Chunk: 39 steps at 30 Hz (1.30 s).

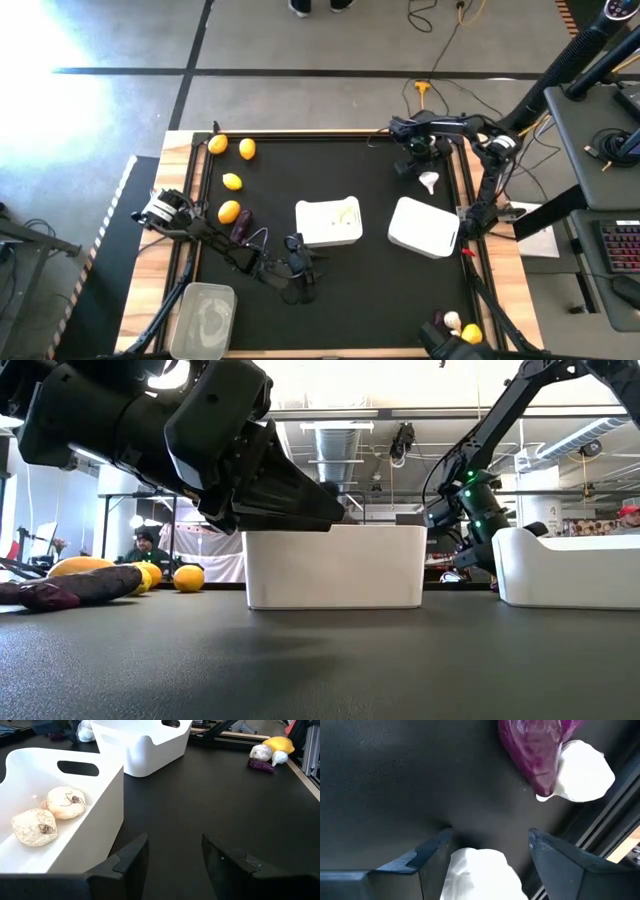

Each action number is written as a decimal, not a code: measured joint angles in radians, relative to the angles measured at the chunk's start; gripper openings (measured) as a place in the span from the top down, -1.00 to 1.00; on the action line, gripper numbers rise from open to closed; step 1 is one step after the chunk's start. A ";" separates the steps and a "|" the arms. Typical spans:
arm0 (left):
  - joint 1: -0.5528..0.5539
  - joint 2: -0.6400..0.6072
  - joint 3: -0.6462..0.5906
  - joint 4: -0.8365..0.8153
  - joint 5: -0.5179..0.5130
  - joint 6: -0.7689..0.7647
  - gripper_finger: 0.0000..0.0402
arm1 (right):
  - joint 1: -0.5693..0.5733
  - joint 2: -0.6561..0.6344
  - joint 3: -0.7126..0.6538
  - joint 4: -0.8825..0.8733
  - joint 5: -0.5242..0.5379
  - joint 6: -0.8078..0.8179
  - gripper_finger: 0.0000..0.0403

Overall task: Sort produce into baskets
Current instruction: Put the garlic into the left white bin

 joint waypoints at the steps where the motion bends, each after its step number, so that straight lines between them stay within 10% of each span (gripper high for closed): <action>1: 0.000 0.000 0.000 -0.001 0.000 0.000 0.17 | 0.003 -0.005 0.013 -0.017 0.001 -0.002 -0.23; 18: -0.018 0.000 -0.004 -0.021 0.003 -0.022 0.17 | 0.084 -0.321 0.010 -0.312 -0.050 0.046 -0.72; 39: -0.040 0.174 0.050 0.032 -0.007 -0.049 0.17 | 0.085 -0.171 -0.210 0.120 -0.155 0.041 -0.86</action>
